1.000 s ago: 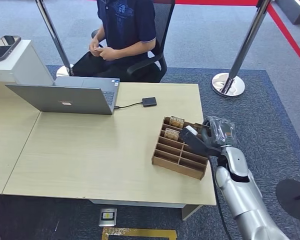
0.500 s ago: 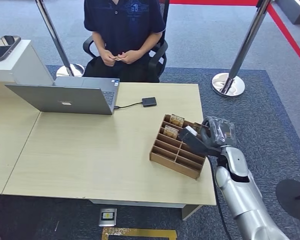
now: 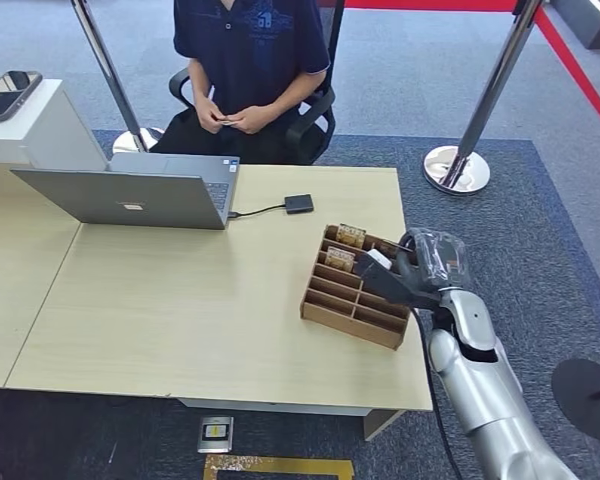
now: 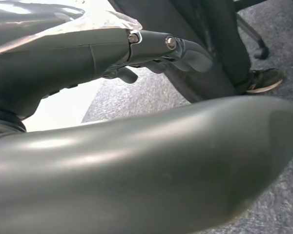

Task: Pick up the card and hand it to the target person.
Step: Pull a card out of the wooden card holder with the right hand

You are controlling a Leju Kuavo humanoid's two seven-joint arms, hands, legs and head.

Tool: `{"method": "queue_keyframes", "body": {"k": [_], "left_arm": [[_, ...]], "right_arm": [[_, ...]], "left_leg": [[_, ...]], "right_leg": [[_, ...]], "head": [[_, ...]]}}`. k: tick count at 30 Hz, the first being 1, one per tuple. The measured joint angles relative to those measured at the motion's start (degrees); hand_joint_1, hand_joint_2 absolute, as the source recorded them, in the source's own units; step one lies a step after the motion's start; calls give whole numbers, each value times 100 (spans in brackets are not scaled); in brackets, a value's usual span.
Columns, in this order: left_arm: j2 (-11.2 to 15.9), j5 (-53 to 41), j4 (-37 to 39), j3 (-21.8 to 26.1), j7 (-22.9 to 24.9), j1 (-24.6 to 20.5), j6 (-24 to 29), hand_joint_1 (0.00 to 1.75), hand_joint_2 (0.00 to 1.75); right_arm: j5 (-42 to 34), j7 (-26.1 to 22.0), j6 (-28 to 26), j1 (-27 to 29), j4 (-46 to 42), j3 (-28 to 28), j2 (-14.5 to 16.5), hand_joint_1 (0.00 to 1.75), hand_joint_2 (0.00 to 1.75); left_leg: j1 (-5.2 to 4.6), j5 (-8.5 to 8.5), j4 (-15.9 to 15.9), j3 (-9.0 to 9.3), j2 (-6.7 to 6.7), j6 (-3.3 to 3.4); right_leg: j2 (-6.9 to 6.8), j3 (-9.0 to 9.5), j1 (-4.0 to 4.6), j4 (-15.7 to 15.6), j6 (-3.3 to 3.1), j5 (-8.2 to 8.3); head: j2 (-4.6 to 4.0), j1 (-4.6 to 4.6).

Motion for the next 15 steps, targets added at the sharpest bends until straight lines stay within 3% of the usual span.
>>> {"method": "queue_keyframes", "body": {"k": [15], "left_arm": [[0,1,1,1,-49,-1,8,0,0]], "right_arm": [[-148,-119,55,9,-541,109,-8,139,175]], "left_leg": [[0,0,0,0,0,0]], "right_leg": [[0,-1,0,0,0,0]], "head": [[0,1]]}}
